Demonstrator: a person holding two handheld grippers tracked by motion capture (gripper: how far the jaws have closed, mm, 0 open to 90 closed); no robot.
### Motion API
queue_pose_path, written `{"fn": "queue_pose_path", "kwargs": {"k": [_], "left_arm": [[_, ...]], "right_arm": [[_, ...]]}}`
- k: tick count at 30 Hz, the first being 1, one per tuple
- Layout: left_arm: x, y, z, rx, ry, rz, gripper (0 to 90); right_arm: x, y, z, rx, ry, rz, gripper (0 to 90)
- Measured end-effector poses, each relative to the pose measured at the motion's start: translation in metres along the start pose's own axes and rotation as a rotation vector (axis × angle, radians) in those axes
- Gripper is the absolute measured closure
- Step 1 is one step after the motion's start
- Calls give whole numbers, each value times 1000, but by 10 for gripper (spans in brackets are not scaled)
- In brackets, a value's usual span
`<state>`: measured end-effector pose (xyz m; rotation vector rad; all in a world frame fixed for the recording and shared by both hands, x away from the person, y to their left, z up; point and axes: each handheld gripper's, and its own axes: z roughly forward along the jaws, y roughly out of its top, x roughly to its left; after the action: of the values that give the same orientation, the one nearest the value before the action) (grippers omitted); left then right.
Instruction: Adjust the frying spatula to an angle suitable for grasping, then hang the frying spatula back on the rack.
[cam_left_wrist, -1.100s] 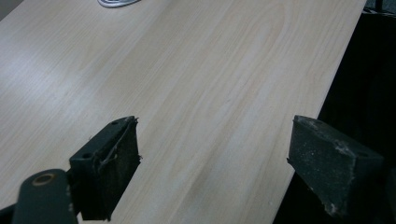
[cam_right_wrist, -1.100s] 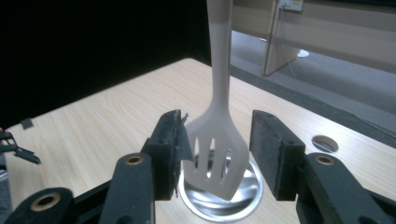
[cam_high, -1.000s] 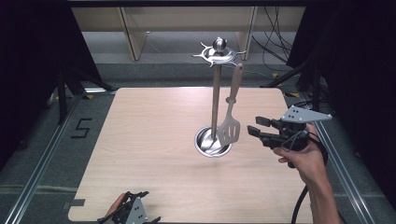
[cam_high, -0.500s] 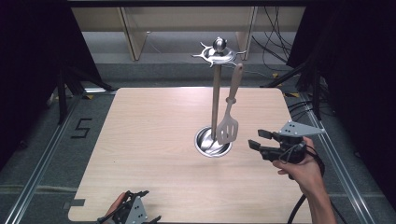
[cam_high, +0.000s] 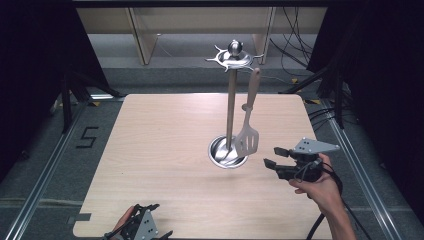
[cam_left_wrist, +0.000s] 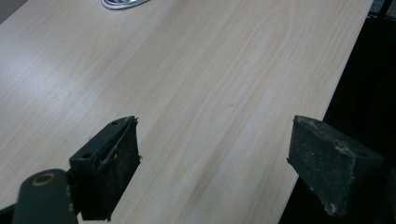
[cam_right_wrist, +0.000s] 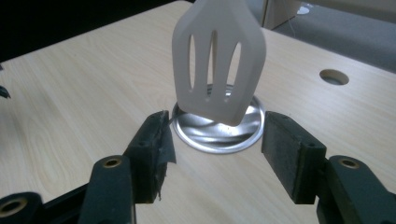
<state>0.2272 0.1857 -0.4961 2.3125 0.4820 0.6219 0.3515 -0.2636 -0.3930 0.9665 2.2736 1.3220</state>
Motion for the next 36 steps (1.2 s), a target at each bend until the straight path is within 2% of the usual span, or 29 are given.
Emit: {"fn": "queue_pose_path", "kwargs": {"k": [2,3,5,8,9,10,11,14,15,18,19,21,22,23,25,26,28,32,33,36], "left_arm": [[-1,0,1,-2,6,-9,156],[-1,0,1,-2,6,-9,156],[-1,0,3,-8,19,-6,156],[-1,0,2,-9,24,-6,156],[0,0,0,-9,-1,1,156],[0,0,0,-9,-1,1,156],[-1,0,1,-16,17,2,156],[-1,0,1,-19,15,0,156],[-1,0,0,-11,3,2,156],[-1,0,0,-15,13,1,156],[0,0,1,-14,19,-7,156],[0,0,1,-9,18,-3,156],[0,0,0,-1,2,-1,156],[0,0,0,-6,5,-3,156],[-1,1,0,-13,21,-1,156],[-1,0,1,-16,20,-2,156],[-1,0,0,-11,6,0,156],[-2,0,0,-22,12,-6,156],[-1,0,-1,-12,1,5,156],[-1,0,-1,-5,-4,9,156]], "right_arm": [[2,-7,4,31,6,-5,408],[2,-10,6,36,2,-14,402],[3,-15,8,43,-1,14,383],[1,-19,10,55,-5,2,365],[2,-23,11,72,-8,33,360],[2,-23,11,72,-8,33,360],[2,-27,12,69,-4,39,355],[2,-30,10,80,-11,41,354],[3,-33,10,78,-20,53,351],[-1,-35,9,82,-32,42,349],[0,-37,8,89,-29,65,346],[-4,-39,7,86,-34,49,344],[-3,-40,6,90,-30,64,344],[-5,-40,6,89,-31,47,345],[-5,-42,5,85,-39,49,344],[-4,-42,4,95,-34,74,343],[-4,-44,3,96,-39,77,343],[-5,-47,3,100,-42,76,342],[-5,-50,3,103,-44,91,340],[-6,-55,4,100,-53,89,337]]}}
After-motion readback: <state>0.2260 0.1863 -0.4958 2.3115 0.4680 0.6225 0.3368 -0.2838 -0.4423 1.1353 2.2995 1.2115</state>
